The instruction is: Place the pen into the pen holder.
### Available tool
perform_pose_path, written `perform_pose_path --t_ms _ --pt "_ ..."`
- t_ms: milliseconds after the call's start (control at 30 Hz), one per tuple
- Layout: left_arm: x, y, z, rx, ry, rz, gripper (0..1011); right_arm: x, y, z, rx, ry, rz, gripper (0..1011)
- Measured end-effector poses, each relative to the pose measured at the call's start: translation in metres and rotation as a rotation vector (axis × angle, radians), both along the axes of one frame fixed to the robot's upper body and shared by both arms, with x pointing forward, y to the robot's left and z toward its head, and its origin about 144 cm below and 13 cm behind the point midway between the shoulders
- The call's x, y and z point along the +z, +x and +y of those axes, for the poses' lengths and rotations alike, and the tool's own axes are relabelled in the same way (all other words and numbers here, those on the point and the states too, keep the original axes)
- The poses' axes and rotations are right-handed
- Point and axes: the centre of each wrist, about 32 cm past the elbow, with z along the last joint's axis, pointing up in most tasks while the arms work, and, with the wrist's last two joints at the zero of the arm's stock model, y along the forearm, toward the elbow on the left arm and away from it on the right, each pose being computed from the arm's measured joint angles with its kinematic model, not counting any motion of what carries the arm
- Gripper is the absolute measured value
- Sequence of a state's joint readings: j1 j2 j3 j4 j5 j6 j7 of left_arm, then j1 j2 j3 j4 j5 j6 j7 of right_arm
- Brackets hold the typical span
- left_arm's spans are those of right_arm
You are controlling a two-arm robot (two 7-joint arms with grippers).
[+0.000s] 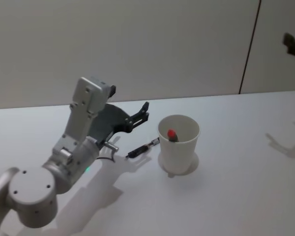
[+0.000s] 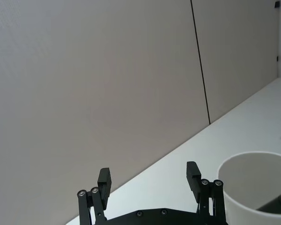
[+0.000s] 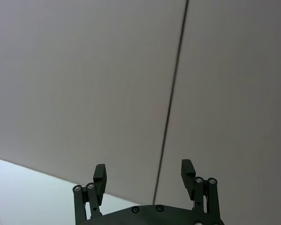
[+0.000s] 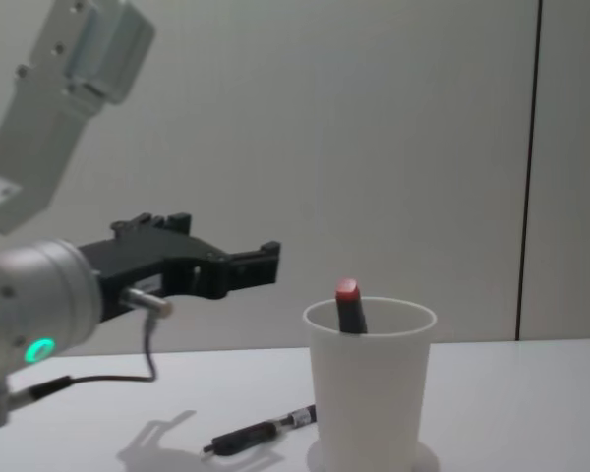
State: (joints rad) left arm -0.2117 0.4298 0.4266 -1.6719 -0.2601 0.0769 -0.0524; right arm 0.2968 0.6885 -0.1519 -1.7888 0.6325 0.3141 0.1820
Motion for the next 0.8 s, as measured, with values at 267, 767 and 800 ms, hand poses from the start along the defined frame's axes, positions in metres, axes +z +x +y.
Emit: perform_pose_path --t_ms 267,767,800 --pt "0.015 -0.008 0.030 -0.019 0.033 0.044 1001 -0.006 -0.032 -0.023 -0.109 -0.013 0.137 1002" --pt "0.030 -0.005 0.055 -0.148 0.097 0.094 1001 -0.010 -0.066 -0.041 -0.202 -0.050 0.264 1001" --pt "0.029 -0.003 0.055 -0.166 0.101 0.100 1001 -0.010 -0.067 -0.041 -0.204 -0.051 0.266 1001"
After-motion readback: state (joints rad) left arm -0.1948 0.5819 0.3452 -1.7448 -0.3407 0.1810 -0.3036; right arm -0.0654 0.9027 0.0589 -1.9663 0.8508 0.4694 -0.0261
